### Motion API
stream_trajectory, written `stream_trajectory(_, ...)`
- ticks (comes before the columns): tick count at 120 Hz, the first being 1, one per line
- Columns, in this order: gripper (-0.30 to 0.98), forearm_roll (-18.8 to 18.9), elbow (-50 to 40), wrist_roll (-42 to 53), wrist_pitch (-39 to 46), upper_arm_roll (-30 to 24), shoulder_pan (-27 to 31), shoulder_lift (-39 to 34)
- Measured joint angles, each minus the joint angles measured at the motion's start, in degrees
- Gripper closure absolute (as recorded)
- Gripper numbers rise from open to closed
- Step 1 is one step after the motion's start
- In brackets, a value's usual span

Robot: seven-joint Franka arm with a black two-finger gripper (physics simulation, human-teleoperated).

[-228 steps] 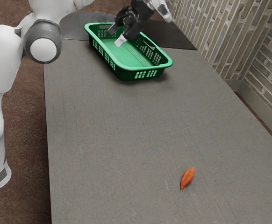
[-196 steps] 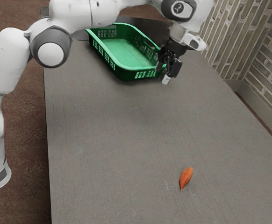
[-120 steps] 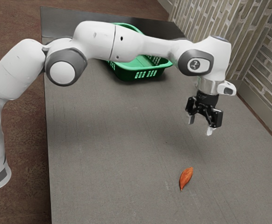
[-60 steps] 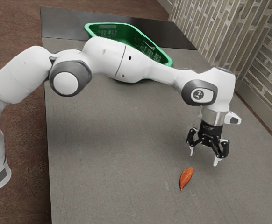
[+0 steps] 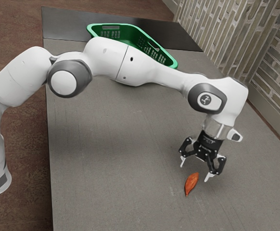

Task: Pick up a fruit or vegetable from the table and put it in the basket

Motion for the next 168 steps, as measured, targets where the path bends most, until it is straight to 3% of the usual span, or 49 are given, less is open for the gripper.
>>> stream_trajectory(33,0.00,2.05,0.00,-4.48,2.33,-5.98,0.29,1.92)
stream_trajectory(148,0.03,3.31,-1.17,-11.55,4.26,-5.29,2.99,3.77)
stream_trajectory(168,0.30,3.70,-1.31,-11.45,4.27,-5.36,3.31,3.68)
